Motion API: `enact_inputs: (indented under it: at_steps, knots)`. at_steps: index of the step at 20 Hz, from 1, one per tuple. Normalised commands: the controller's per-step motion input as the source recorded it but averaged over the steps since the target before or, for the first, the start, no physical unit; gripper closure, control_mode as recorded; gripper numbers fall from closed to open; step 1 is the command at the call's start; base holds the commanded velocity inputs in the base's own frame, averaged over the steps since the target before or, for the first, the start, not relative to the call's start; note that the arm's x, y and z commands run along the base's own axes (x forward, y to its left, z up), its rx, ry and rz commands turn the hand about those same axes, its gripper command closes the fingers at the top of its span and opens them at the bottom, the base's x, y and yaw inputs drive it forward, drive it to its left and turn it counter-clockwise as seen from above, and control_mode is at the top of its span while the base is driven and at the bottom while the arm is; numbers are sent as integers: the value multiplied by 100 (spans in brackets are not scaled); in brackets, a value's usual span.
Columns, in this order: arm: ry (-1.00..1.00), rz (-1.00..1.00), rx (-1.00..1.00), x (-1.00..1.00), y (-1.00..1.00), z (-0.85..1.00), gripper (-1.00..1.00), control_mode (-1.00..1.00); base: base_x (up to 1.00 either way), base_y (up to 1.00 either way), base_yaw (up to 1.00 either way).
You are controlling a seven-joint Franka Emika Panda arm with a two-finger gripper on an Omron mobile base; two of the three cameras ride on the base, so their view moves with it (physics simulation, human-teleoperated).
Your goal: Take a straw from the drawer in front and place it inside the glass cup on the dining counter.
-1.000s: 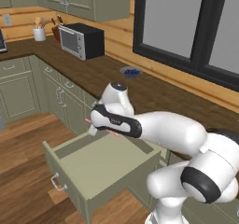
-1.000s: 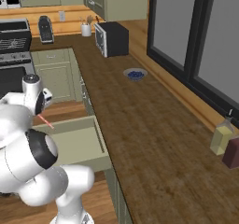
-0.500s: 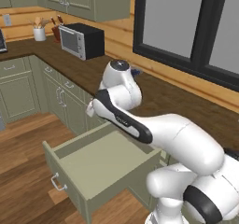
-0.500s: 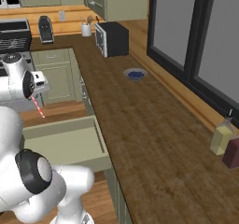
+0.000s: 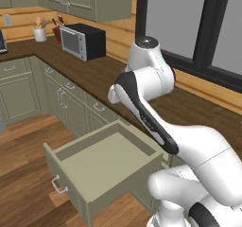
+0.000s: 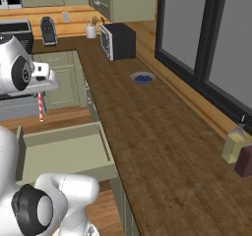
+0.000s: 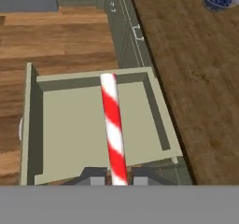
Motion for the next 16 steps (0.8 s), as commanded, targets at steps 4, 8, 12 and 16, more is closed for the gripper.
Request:
enact_inputs:
  at_steps: [4,8,12,16]
  knots:
    - [2,-31,6,-59,-65,14,100,-100,0,0,0]
    - [0,-20,3,-33,-41,0,100,-100,0,0,0]
    - [0,-7,2,-25,-19,0,100,100,-48,-25,-7]
    - [0,0,0,0,0,0,100,100,-100,-44,-15]
